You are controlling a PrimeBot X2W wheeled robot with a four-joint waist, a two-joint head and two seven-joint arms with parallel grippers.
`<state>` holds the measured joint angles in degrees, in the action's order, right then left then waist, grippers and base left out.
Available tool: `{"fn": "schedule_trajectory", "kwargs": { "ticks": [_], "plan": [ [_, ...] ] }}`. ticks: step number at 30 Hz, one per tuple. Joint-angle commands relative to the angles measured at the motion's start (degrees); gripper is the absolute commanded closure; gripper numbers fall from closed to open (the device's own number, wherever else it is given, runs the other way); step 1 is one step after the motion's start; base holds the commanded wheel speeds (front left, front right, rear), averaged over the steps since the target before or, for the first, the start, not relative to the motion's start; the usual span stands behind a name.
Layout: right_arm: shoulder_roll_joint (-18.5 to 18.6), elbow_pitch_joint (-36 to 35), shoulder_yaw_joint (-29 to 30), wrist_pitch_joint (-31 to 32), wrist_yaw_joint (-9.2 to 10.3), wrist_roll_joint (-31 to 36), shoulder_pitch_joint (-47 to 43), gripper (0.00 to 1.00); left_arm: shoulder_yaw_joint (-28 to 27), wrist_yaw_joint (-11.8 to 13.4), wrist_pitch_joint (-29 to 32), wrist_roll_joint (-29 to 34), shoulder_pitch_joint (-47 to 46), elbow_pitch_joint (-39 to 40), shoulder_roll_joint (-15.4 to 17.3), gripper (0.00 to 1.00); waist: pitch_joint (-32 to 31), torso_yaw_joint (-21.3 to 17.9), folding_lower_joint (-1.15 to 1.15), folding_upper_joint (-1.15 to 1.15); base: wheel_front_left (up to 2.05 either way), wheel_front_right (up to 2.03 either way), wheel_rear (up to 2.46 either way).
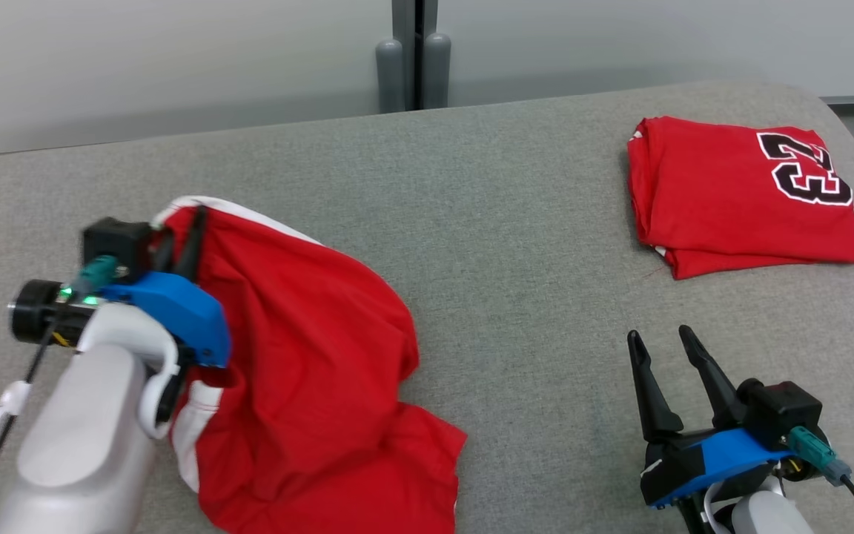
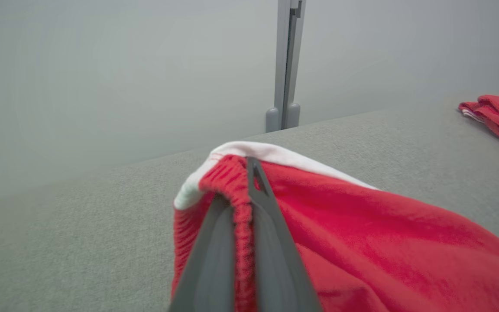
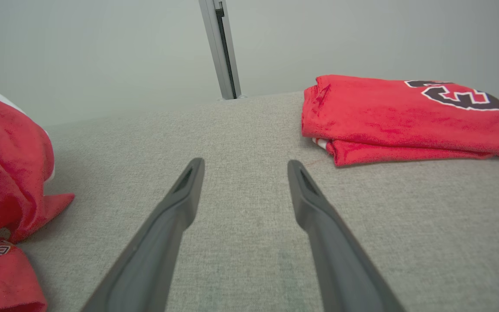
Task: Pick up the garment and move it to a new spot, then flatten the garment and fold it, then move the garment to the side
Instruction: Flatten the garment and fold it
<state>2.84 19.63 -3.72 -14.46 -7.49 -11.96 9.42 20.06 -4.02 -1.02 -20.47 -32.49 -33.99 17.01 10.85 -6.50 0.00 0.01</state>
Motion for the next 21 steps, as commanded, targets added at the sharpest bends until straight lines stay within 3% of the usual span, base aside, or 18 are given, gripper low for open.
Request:
{"fn": "schedule_trajectory", "kwargs": {
  "ticks": [1, 8, 9, 10, 11, 17, 21],
  "plan": [
    [0.1, 0.1, 0.1, -0.3, -0.01, 0.5, 0.8, 0.0, -1.0, 0.5, -1.6, -0.4, -1.4, -0.9, 0.6, 1.0, 0.1, -0.2, 0.0, -0.01, 0.0, 0.0, 0.0],
    [0.1, 0.3, 0.2, -0.4, -0.01, 0.3, 1.4, 0.0, -5.2, 3.1, -9.1, -1.7, -3.3, -7.0, 2.0, 1.0, 1.0, -0.9, 0.0, -0.01, 0.0, 0.0, 0.0],
    [0.1, 0.5, 0.0, -0.5, -0.01, 0.2, 1.3, 0.0, -5.3, 3.0, -9.1, -2.1, -3.0, -8.2, 1.7, 0.93, 1.1, -0.9, 0.0, -0.01, 0.0, 0.0, 0.0],
    [0.1, 0.6, -0.2, -0.5, -0.01, 0.0, 1.3, 0.0, -5.1, 2.6, -9.1, -2.3, -2.7, -9.0, 1.4, 0.54, 1.1, -0.9, 0.0, -0.01, 0.0, 0.0, 0.0],
    [0.1, 0.7, -0.4, -0.5, -0.01, -0.1, 1.3, 0.0, -4.8, 2.7, -9.7, -1.9, -2.7, -9.7, 1.6, 0.0, 1.2, -0.8, 0.0, -0.01, 0.0, 0.0, 0.0],
    [0.1, 1.6, -0.4, -0.6, -0.01, -0.2, 0.5, 0.0, -3.5, 1.6, -12.9, -1.5, -0.6, -11.8, 0.1, 0.0, -0.3, 0.3, 0.0, -0.01, 0.0, 0.0, 0.0],
    [0.1, 2.0, 0.1, -0.7, -0.01, 0.1, -0.3, 0.0, -3.2, 2.1, -13.8, -0.8, 3.0, -9.9, -0.3, 0.0, -1.9, 1.7, 0.0, -0.01, 0.0, 0.0, 0.0]
  ]
}}
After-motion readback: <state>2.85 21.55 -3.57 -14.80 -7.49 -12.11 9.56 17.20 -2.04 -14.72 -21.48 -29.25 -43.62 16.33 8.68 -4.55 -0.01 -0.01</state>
